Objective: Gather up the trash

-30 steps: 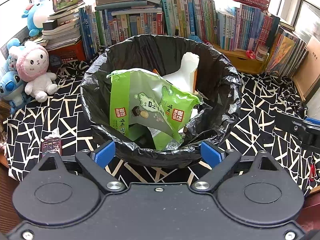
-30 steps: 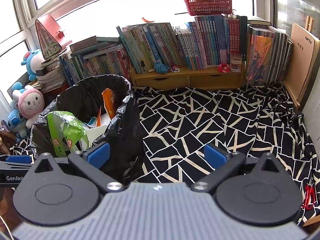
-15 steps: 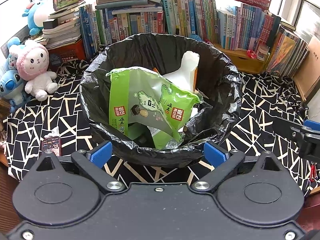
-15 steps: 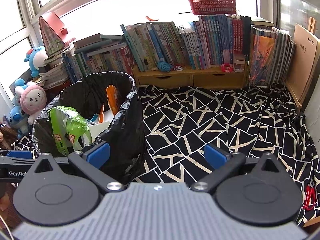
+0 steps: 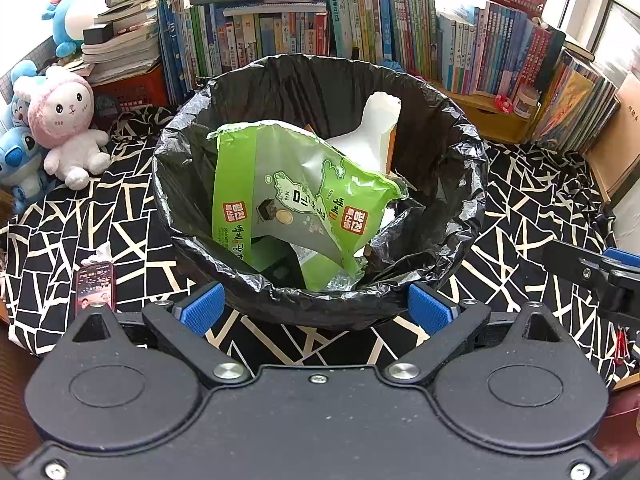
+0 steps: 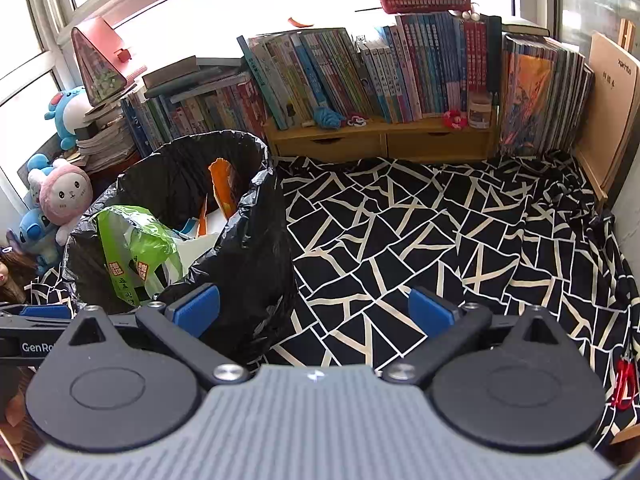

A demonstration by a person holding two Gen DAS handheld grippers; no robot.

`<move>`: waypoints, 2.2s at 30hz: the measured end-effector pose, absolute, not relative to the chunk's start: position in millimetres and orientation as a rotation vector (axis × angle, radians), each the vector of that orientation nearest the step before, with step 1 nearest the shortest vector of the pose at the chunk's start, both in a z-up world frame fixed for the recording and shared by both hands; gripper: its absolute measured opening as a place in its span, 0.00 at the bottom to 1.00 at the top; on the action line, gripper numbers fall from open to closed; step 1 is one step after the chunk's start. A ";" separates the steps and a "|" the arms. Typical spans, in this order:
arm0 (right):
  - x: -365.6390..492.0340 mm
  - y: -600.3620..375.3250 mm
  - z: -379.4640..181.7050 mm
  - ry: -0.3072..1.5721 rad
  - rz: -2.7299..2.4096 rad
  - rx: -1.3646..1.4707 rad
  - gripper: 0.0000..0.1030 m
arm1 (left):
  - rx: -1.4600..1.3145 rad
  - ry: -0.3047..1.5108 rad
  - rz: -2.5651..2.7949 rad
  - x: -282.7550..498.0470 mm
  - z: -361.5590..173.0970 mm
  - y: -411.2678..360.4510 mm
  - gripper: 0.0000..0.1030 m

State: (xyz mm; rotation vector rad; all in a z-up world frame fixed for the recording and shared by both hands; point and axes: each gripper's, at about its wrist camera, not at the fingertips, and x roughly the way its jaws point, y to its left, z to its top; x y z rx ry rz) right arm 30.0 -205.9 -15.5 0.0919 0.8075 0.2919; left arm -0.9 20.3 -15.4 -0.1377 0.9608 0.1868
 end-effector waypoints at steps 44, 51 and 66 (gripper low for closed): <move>28.2 -202.5 -14.9 0.809 0.308 0.069 1.00 | -0.120 0.948 0.161 -0.4 -14.3 12.9 0.95; 28.7 -203.8 -16.3 0.814 0.303 0.071 1.00 | -0.114 0.949 0.161 1.2 -14.0 12.7 0.96; 27.6 -205.5 -18.0 0.818 0.297 0.077 1.00 | -0.110 0.948 0.160 1.7 -13.6 12.0 0.97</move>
